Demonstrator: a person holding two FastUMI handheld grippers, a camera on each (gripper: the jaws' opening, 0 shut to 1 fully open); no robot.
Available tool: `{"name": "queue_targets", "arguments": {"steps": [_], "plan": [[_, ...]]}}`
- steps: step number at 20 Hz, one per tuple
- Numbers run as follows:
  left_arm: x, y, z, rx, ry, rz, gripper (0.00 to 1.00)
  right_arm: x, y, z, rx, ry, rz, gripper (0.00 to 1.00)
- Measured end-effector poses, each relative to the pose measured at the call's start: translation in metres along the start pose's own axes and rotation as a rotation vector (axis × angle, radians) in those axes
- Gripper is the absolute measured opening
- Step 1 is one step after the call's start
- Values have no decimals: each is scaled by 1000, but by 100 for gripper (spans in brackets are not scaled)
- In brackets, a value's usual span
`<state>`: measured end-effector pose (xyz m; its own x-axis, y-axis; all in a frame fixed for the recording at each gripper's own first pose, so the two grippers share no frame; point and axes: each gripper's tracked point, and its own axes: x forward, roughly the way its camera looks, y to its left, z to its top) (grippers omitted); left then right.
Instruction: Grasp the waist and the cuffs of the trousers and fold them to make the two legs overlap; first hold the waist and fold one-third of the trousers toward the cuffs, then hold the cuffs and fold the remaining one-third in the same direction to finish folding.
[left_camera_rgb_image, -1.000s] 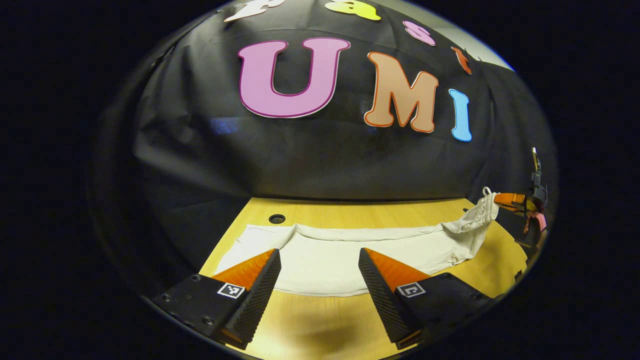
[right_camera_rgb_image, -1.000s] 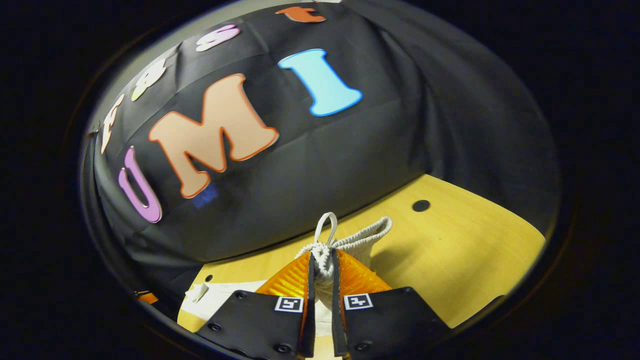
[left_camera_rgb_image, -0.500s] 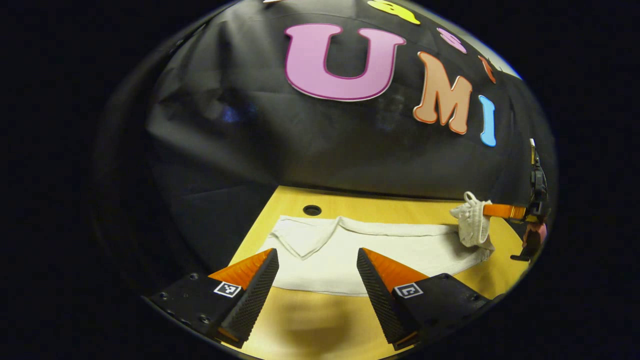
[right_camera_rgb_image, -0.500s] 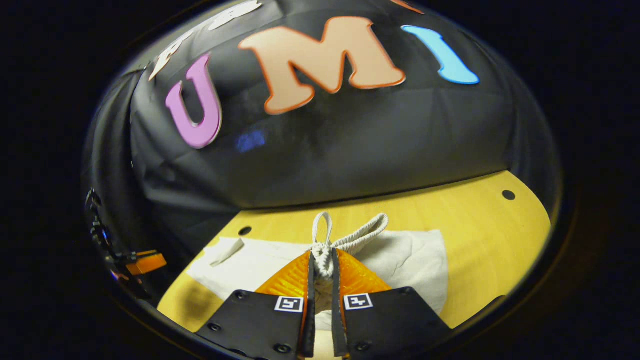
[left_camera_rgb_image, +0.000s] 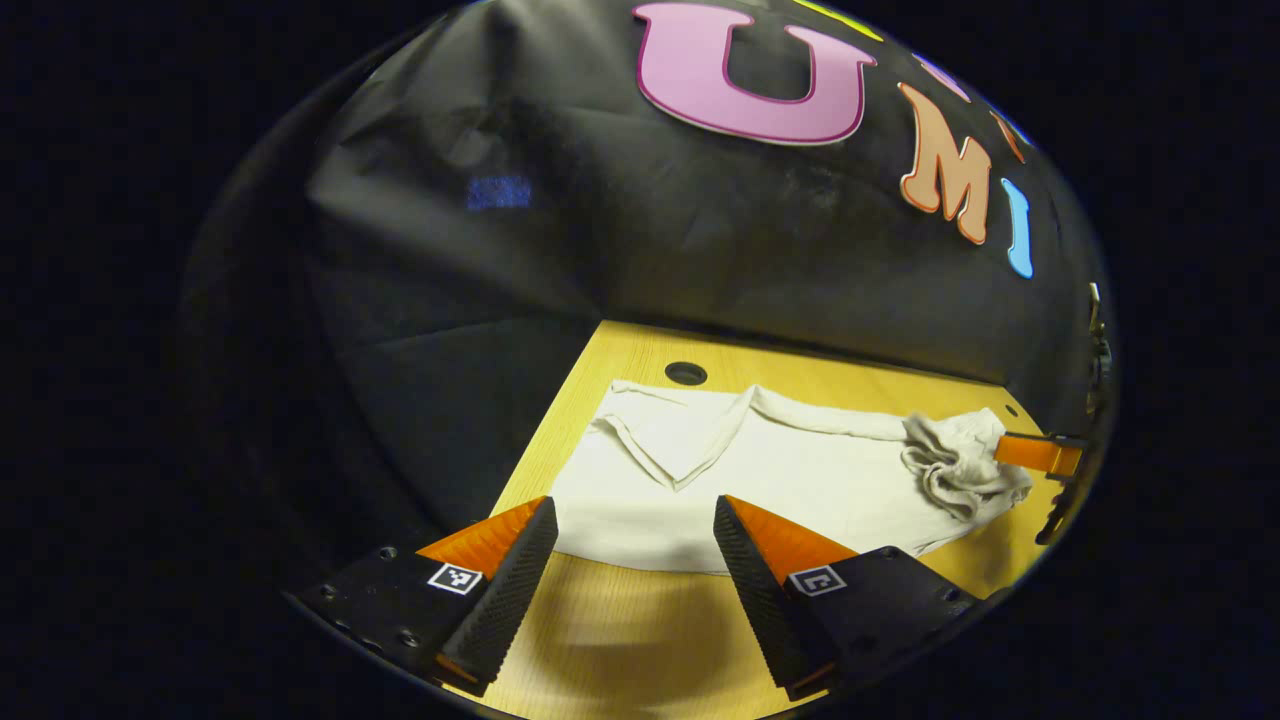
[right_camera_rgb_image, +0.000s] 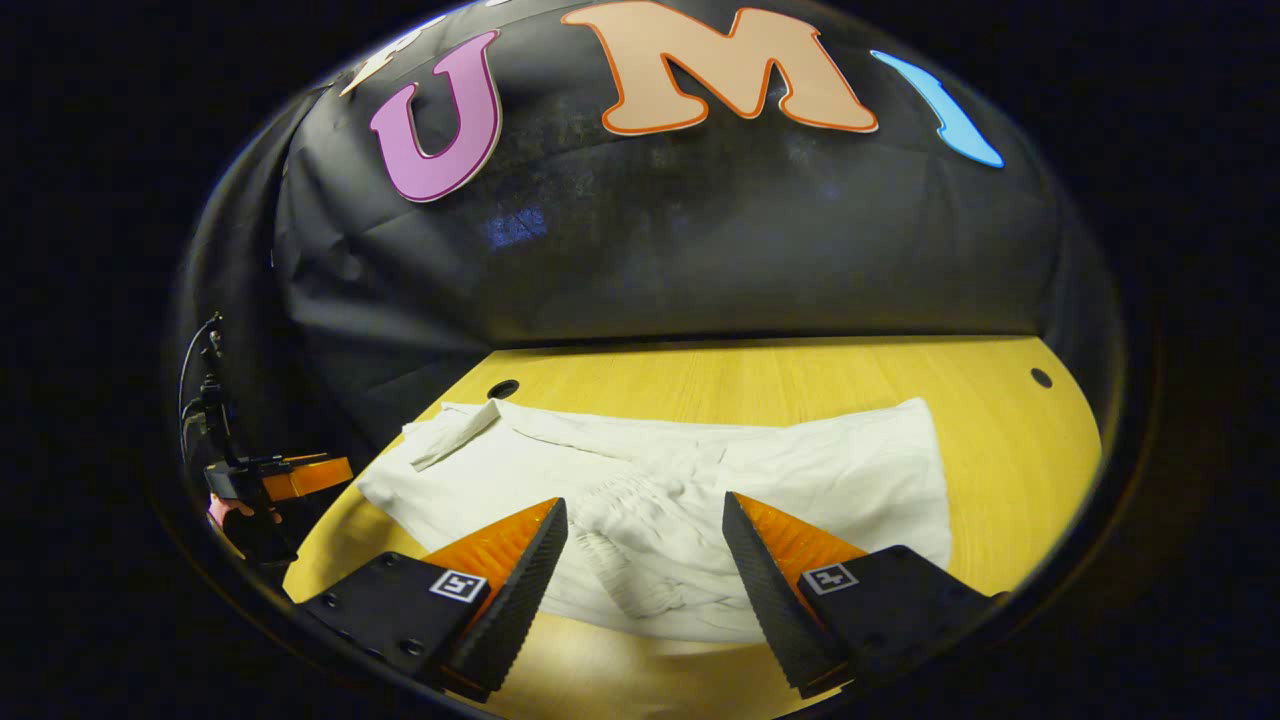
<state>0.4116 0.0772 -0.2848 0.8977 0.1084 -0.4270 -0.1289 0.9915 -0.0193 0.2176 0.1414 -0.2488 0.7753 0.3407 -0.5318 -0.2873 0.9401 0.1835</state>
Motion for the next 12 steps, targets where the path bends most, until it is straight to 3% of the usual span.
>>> {"name": "queue_targets", "arguments": {"steps": [3, 5, 6, 7, 9, 10, 12], "plan": [[7, 14, -15, -15, 39, 18, 94, -32, -11, 15, 10, -14, -39, 92], [14, 20, -25, -6, 68, 28, 95, -46, -26, 23, 12, -38, -80, 96], [15, 21, -27, 0, 81, 29, 95, -52, -34, 25, 16, -51, -102, 92], [16, 20, -30, 7, 96, 26, 94, -60, -42, 27, 21, -58, -120, 96], [19, 24, -34, 23, 105, 17, 95, -69, -56, 28, 17, -60, -152, 96], [21, 26, -34, 36, 104, 14, 95, -71, -61, 29, 11, -58, -167, 92], [20, 26, -35, 56, 106, 2, 94, -77, -69, 28, 3, -59, -192, 96]]}}
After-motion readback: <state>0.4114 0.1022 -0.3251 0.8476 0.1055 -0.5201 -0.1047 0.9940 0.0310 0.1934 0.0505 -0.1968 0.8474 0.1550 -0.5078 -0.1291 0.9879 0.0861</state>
